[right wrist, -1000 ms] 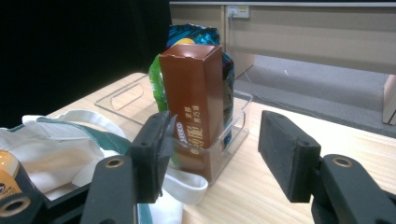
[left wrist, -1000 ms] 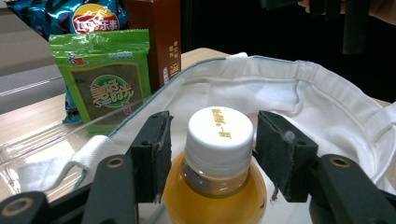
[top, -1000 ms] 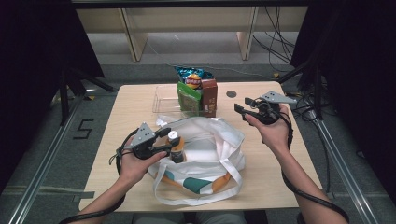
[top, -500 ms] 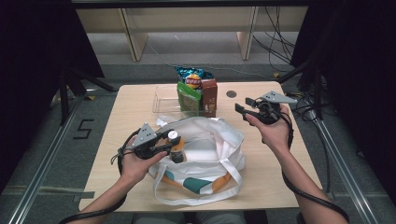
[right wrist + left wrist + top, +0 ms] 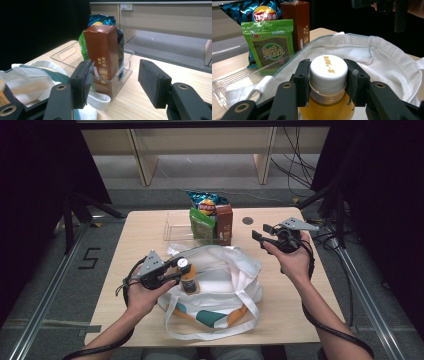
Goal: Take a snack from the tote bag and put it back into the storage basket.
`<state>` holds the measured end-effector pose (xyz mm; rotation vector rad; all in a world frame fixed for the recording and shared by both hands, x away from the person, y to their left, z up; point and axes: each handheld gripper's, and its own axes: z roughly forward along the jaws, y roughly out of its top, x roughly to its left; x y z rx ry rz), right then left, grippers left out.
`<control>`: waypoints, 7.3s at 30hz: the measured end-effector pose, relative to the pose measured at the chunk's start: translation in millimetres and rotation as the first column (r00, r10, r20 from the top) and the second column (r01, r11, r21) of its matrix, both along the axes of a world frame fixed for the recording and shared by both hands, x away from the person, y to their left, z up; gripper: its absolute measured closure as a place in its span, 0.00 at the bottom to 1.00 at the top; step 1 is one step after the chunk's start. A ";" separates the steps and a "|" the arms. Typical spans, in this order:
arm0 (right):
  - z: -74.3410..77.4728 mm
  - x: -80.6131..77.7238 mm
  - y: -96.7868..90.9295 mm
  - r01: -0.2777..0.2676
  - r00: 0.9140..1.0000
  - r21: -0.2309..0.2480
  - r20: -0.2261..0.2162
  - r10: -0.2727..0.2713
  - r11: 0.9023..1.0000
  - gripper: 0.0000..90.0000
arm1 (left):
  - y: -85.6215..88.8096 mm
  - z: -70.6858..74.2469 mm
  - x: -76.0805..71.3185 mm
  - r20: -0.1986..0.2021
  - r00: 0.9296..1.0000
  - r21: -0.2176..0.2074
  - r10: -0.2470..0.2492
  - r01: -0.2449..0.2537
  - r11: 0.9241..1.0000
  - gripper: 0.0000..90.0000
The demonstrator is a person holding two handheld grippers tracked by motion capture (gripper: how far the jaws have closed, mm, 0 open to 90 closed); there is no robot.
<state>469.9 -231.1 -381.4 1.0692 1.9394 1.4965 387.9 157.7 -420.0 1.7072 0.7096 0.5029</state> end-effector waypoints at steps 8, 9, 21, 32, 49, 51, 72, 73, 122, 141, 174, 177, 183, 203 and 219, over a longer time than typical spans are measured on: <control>2.8 -1.2 -0.8 0.009 1.000 0.015 0.001 -0.009 1.000 0.50 | 4.6 10.9 -3.3 0.011 1.000 -0.023 0.005 -0.005 1.000 0.65; 2.6 -1.2 -0.9 0.009 1.000 0.015 0.001 -0.009 1.000 0.50 | 4.9 12.0 -3.3 0.012 1.000 -0.026 0.006 -0.005 1.000 0.65; 3.2 -2.7 0.9 0.005 1.000 0.018 -0.012 -0.005 1.000 0.50 | 9.9 27.9 -1.7 0.036 0.999 -0.042 0.023 -0.021 0.999 0.65; 3.6 -1.2 -1.2 0.012 1.000 0.023 -0.004 -0.012 1.000 0.50 | 14.4 39.3 0.6 0.049 0.998 -0.053 0.038 -0.036 0.998 0.65; 3.0 -0.3 -0.5 0.005 1.000 0.011 0.006 -0.005 1.000 0.50 | 18.8 54.8 3.1 0.072 0.996 -0.072 0.057 -0.052 0.996 0.65; 3.9 -0.4 -0.7 0.005 1.000 0.017 -0.002 -0.005 1.000 0.50 | 19.3 56.1 3.6 0.076 0.996 -0.073 0.056 -0.050 0.996 0.65; 1.9 0.4 -0.1 0.008 1.000 0.012 -0.004 -0.008 1.000 0.50 | 26.3 71.7 6.5 0.101 0.992 -0.099 0.080 -0.070 0.993 0.65; 1.8 0.8 0.0 0.009 1.000 0.014 0.001 -0.009 1.000 0.50 | 26.1 72.4 7.0 0.103 0.992 -0.097 0.079 -0.069 0.993 0.65; 1.9 0.6 -1.3 0.018 1.000 0.025 -0.005 -0.018 1.000 0.50 | 29.9 104.7 38.5 0.159 0.977 -0.128 0.139 -0.119 0.985 0.65; 1.6 0.6 -1.6 0.017 1.000 0.026 -0.013 -0.016 1.000 0.50 | 33.0 107.2 54.1 0.161 0.972 -0.115 0.169 -0.152 0.982 0.65; 1.2 1.3 -0.9 0.012 1.000 0.027 -0.012 -0.012 1.000 0.50 | 30.7 108.5 75.5 0.166 0.967 -0.101 0.195 -0.180 0.978 0.65; 1.4 1.2 -1.4 0.016 1.000 0.022 -0.011 -0.015 1.000 0.50 | 30.9 108.6 79.3 0.186 0.965 -0.089 0.186 -0.171 0.981 0.65; 1.9 1.2 -2.4 0.018 1.000 0.022 -0.014 -0.018 1.000 0.50 | 29.6 107.0 82.1 0.164 0.966 -0.095 0.199 -0.185 0.978 0.65; 0.4 2.3 -2.5 0.022 1.000 0.019 -0.006 -0.022 1.000 0.50 | 31.8 100.7 101.1 0.180 0.964 -0.079 0.197 -0.185 0.980 0.65; 1.7 1.9 -3.3 0.015 1.000 0.025 -0.011 -0.015 1.000 0.50 | 30.0 91.1 111.8 0.141 0.966 -0.085 0.218 -0.208 0.974 0.65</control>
